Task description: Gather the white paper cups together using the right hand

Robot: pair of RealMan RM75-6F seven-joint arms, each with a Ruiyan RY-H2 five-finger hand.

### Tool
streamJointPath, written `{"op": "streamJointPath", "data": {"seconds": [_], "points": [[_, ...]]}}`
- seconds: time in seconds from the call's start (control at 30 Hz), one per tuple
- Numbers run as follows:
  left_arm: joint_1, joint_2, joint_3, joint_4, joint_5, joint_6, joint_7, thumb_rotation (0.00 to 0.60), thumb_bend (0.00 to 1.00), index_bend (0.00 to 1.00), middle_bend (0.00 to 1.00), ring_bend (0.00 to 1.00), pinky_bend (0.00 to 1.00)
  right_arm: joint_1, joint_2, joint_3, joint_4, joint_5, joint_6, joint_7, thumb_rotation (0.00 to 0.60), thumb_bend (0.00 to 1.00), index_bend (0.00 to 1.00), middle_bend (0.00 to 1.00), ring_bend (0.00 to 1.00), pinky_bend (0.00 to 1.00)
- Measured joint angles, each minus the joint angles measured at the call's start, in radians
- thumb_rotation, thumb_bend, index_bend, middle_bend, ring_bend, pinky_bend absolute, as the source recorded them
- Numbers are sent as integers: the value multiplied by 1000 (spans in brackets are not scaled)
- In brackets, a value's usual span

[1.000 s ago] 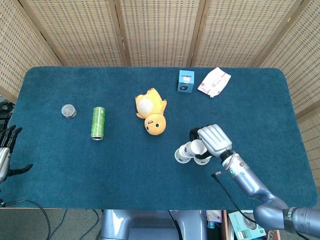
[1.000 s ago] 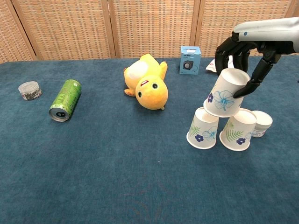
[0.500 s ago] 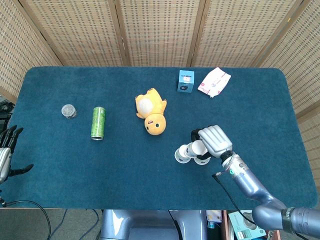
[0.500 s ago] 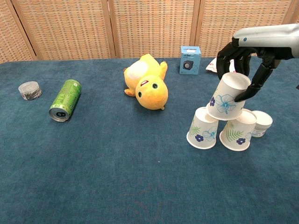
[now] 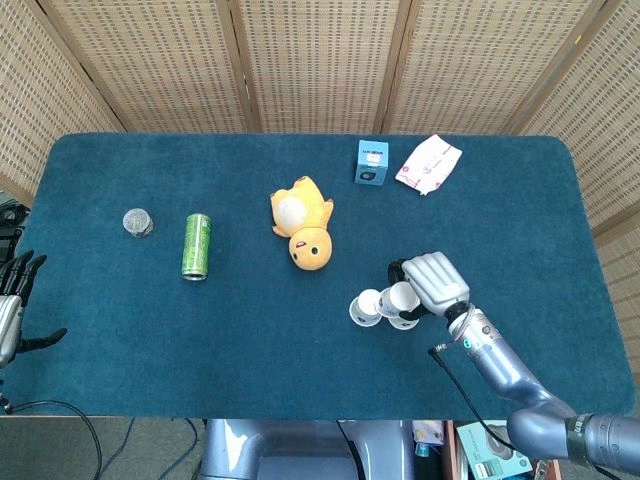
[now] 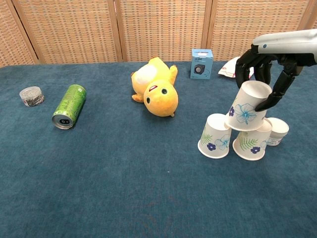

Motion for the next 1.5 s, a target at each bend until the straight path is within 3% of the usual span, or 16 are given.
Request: {"op": "streamJointPath", "data": {"seconds": [0.07,0.1,0.17,0.23,0.27,0.37,0.43,0.7,0.9,1.07,1.23,1.5], "points": [[0,0,0,0,0,0,0,600,71,0,0,0,0,1,1,-3,1,-3,-3,1,600,273,497,529,539,496],[0,0,0,0,0,0,0,600,71,0,0,0,0,1,3,-4,1,-5,-5,2,600,246,458,454,507,493],[0,-1,0,1,-1,0,0,600,71,0,0,0,0,3,9,-7,-1,-9,-17,10,600,163,329,264,373,445],[0,-1,0,1,-1,0,1,600,70,0,0,0,0,3,18,-8,-7,-13,-36,31,600,58,164,59,138,306],[-1,-1,0,2,-1,-1,1,600,70,0,0,0,0,3,22,-7,-10,-16,-42,44,600,25,96,13,55,228],[-1,-2,0,2,-2,-1,2,600,71,0,0,0,0,-2,31,-1,-14,-42,-53,99,600,0,2,0,0,48],[-1,-2,-1,1,-3,-1,1,600,70,0,0,0,0,-10,37,2,-14,-77,-49,129,600,0,0,0,0,3],[0,-1,1,1,2,1,-3,600,71,0,0,0,0,-82,109,5,-54,-216,52,195,600,0,0,0,0,0],[7,2,7,-3,23,16,-19,600,71,0,0,0,0,-193,172,-27,-53,-370,201,260,600,0,0,0,0,0],[24,10,20,-14,56,44,-44,600,71,0,0,0,0,-321,191,-78,36,-502,392,306,600,0,0,0,0,0],[37,23,42,-26,102,61,-64,600,71,0,0,0,0,-462,151,-134,198,-601,580,331,600,0,0,0,0,0],[71,28,71,-46,194,142,-86,600,70,0,0,0,0,-618,43,-202,303,-686,748,322,600,0,0,0,0,0]]}}
